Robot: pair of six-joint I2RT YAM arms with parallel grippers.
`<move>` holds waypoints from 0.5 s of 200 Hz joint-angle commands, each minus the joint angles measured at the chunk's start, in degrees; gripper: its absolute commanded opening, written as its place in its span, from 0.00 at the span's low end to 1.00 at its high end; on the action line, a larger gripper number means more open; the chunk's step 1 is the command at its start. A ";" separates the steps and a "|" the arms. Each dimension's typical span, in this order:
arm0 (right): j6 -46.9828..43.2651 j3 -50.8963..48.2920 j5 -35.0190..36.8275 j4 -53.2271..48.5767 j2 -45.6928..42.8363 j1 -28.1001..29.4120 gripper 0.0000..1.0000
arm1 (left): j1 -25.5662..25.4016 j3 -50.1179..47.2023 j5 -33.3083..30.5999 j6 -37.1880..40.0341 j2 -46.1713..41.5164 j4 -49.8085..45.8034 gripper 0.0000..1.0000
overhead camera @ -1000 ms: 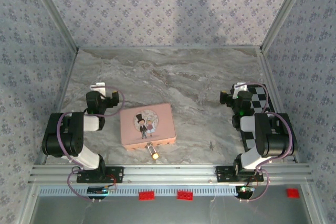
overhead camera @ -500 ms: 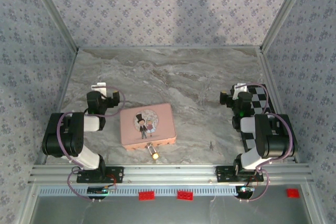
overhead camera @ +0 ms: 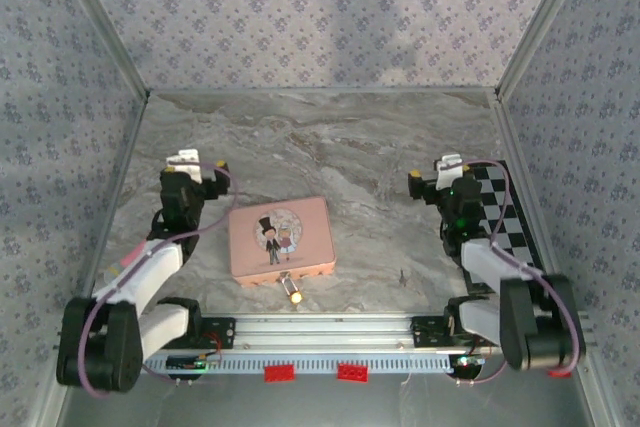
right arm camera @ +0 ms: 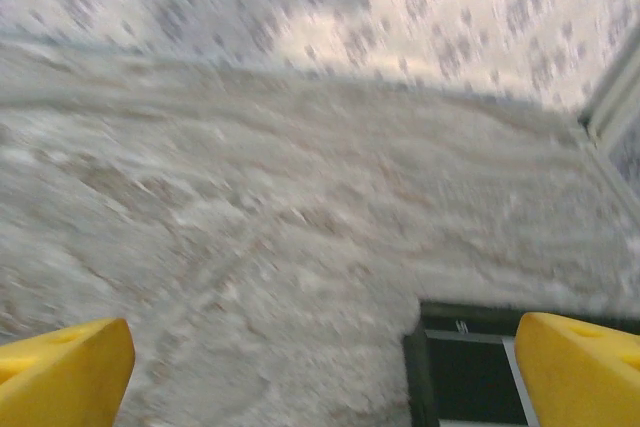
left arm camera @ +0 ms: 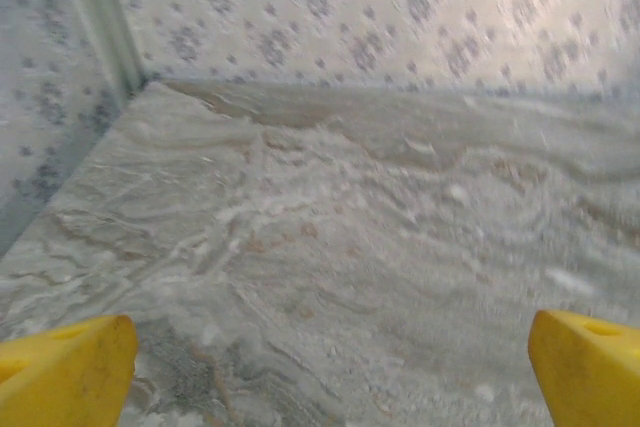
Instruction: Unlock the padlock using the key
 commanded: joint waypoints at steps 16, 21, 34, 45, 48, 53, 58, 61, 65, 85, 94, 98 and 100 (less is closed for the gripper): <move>10.68 4.21 2.79 -15.08 -15.66 3.19 0.99 | 0.33 6.94 -6.86 -20.81 -8.23 -25.04 1.00; 12.66 4.88 2.70 -17.26 -17.27 3.14 0.99 | 0.54 7.13 -7.12 -23.04 -9.19 -27.34 1.00; 18.33 7.05 2.00 -23.91 -20.19 3.04 0.99 | 1.55 7.67 -6.37 -29.87 -11.80 -34.20 1.00; 22.60 9.71 -0.25 -30.52 -21.71 2.75 0.99 | 2.77 5.93 1.60 -29.82 -14.02 -32.94 1.00; 23.75 10.53 -1.08 -32.52 -22.02 2.59 0.99 | 2.96 5.45 3.61 -29.70 -14.51 -32.24 1.00; 25.46 11.86 -1.83 -36.34 -22.57 2.35 0.99 | 3.22 5.01 6.47 -29.62 -15.30 -31.57 1.00; 27.34 12.61 -2.51 -38.71 -22.83 2.21 0.99 | 3.39 4.99 8.85 -29.60 -15.77 -31.61 1.00; 28.58 12.86 -3.27 -39.72 -23.03 2.16 0.99 | 3.40 5.09 10.00 -29.60 -15.95 -31.80 1.00; 30.27 12.94 -4.27 -40.56 -23.20 1.87 0.99 | 3.42 5.40 11.56 -29.38 -16.08 -32.34 1.00; 32.87 12.47 -10.13 -42.18 -23.67 -0.77 0.99 | 1.79 8.61 17.36 -25.22 -14.83 -37.32 1.00; 32.62 12.87 -12.06 -43.69 -23.56 -1.18 0.99 | -0.74 10.31 17.07 -23.20 -14.01 -40.26 1.00; 32.49 13.19 -12.19 -44.68 -23.50 -1.19 0.99 | -2.12 10.81 16.52 -22.41 -13.73 -41.57 1.00; 32.35 13.40 -12.22 -45.21 -23.50 -1.12 0.99 | -2.89 11.15 16.24 -21.99 -13.63 -42.13 1.00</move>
